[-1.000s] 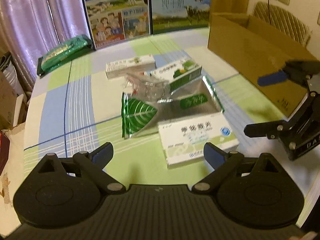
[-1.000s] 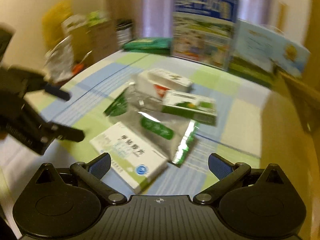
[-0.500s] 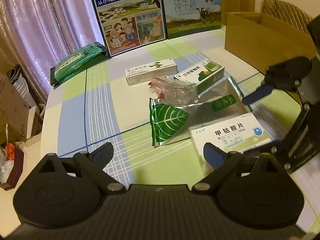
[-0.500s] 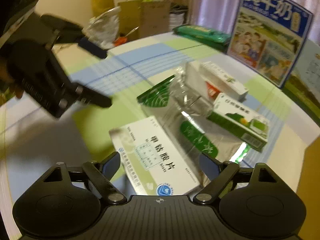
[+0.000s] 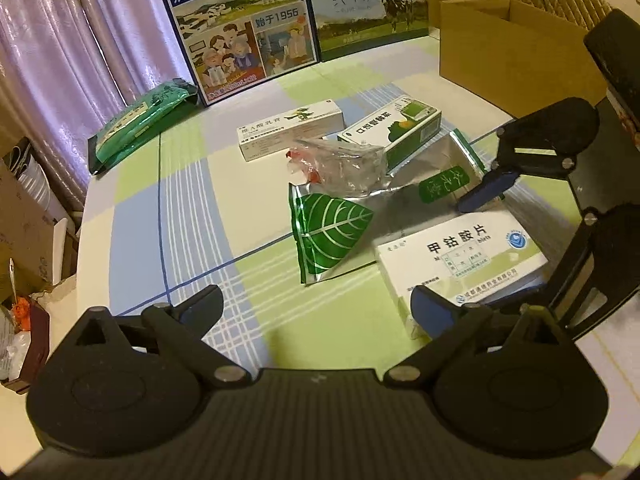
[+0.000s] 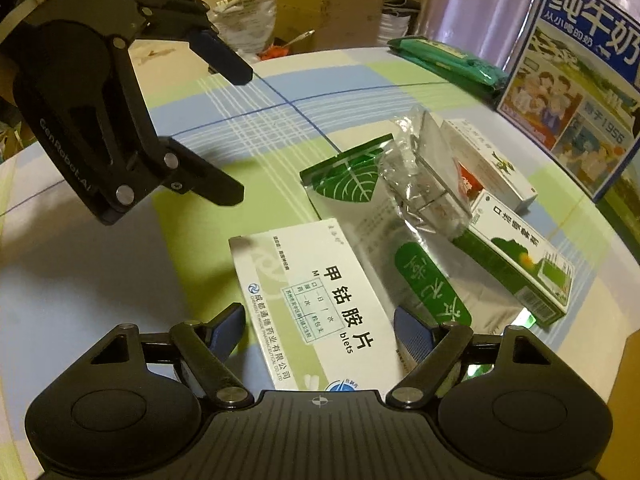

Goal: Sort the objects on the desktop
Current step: 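Lower the right tool onto the white medicine box and close it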

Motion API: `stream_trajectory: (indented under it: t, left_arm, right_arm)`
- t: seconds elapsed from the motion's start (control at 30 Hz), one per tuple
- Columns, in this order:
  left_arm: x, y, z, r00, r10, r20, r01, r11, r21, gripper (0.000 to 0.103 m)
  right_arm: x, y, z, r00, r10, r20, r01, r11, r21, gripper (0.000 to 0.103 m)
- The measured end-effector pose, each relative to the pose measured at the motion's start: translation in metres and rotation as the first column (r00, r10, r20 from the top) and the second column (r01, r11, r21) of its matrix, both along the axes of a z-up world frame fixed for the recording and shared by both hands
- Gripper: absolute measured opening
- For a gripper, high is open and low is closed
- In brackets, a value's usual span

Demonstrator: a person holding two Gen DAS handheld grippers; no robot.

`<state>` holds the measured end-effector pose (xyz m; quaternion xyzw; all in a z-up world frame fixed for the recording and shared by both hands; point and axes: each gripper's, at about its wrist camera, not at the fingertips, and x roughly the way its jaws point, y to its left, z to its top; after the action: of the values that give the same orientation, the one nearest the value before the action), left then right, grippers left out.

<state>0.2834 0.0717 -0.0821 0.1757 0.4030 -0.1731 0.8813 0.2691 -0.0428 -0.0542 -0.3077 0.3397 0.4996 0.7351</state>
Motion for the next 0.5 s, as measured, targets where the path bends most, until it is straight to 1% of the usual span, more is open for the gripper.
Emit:
stream_trajectory:
  t: [0.27, 0.5]
  left_arm:
    - [-0.003, -0.0088, 0.0, 0.999, -0.044, 0.006, 0.044, 0.999, 0.012, 0.099]
    - [-0.0035, -0.0067, -0.0027, 0.999, -0.05, 0.003, 0.05, 0.998, 0.037, 0.099]
  right_arm:
    - [-0.0013, 0.0023, -0.0014, 0.999, 0.028, 0.023, -0.027, 0.999, -0.022, 0.08]
    - [0.0015, 0.0061, -0.0046, 0.999, 0.042, 0.03, -0.04, 0.998, -0.047, 0.082]
